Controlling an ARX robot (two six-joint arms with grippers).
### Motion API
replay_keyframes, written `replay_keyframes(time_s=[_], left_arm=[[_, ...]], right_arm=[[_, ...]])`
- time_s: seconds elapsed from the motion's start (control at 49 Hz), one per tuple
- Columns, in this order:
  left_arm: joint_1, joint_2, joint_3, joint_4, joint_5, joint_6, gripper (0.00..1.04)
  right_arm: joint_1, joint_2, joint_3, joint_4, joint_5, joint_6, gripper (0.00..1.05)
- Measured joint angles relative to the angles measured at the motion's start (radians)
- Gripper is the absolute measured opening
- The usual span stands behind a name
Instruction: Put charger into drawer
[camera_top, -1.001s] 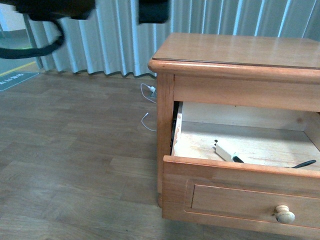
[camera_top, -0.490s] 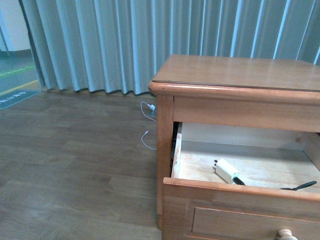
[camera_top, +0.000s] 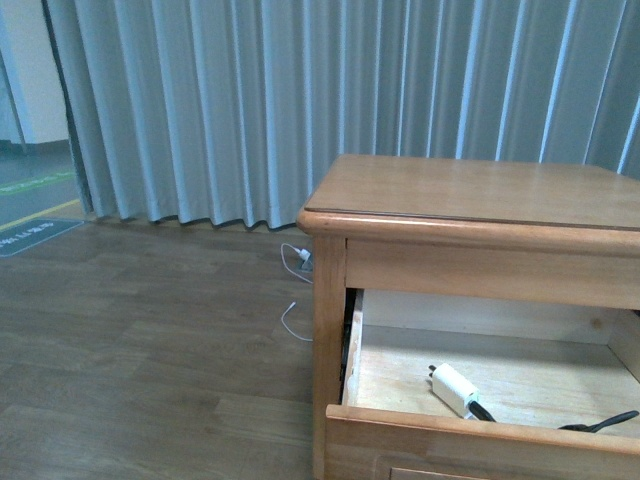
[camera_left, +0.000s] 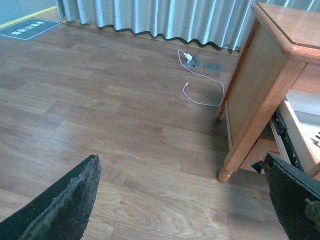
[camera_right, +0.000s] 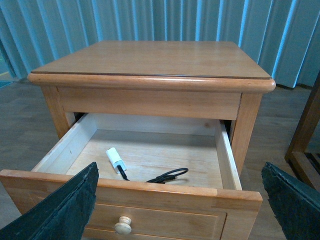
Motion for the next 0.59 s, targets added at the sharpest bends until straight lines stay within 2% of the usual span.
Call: replay_keyframes(time_s=[0.02, 0.061, 0.102, 0.204, 0.225, 0.511, 0.592], left_arm=[[0.005, -0.004, -0.004, 0.011, 0.004, 0.005, 0.97], [0.024, -0.024, -0.038, 0.094, 0.068, 0.037, 0.89], [0.032, -0.043, -0.058, 0.133, 0.081, 0.051, 0.81], [0.037, -0.159, -0.077, 0.051, 0.085, 0.073, 0.62], [0.037, -0.174, -0.082, 0.048, 0.087, 0.077, 0.55], [0.038, -0.204, -0.116, 0.048, 0.086, 0.087, 0.05], [0.038, -0.212, -0.124, 0.048, 0.086, 0.089, 0.04]], right_arm=[[0.0, 0.0, 0.0, 0.0, 0.0, 0.0, 0.97], [0.0, 0.0, 0.0, 0.0, 0.0, 0.0, 0.97], [0.0, 0.0, 0.0, 0.0, 0.0, 0.0, 0.97], [0.0, 0.0, 0.0, 0.0, 0.0, 0.0, 0.97], [0.0, 0.0, 0.0, 0.0, 0.0, 0.0, 0.97], [0.0, 0.0, 0.0, 0.0, 0.0, 0.0, 0.97], [0.0, 0.0, 0.0, 0.0, 0.0, 0.0, 0.97]])
